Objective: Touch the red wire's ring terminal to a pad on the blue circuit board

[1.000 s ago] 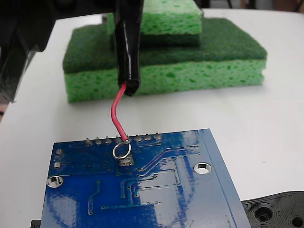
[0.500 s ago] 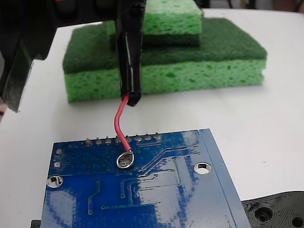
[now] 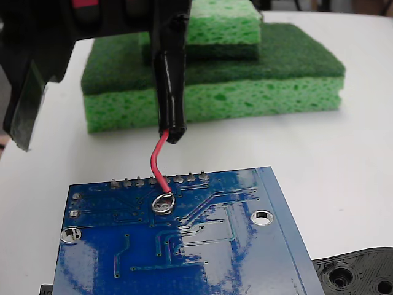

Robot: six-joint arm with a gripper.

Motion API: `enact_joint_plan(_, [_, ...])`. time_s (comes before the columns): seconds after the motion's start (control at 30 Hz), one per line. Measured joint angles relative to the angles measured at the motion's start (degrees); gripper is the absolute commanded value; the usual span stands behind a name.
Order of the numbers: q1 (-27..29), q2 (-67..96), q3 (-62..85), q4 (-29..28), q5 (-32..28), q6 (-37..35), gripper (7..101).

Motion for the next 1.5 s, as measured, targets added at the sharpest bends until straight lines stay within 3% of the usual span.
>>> enact_joint_plan(0.47, [0.0, 0.09, -0.44, -0.09, 0.0, 0.0, 100.3])
enact_joint_plan(0.7, [-0.7, 4.04, -1.14, 2.46, -0.09, -0.18, 100.3])
enact_joint_plan(0.87, [-1.67, 12.3, 0.44, 6.77, 1.14, 0.62, 100.3])
enact_joint_plan(1.1, [-2.46, 32.52, 13.27, 10.81, 0.44, 4.22, 100.3])
enact_joint_plan(1.3, [-10.37, 50.54, 23.82, 16.08, 4.57, 8.96, 100.3])
enact_joint_plan(1.5, [-15.64, 58.97, 28.92, 16.87, 9.23, 10.63, 100.3])
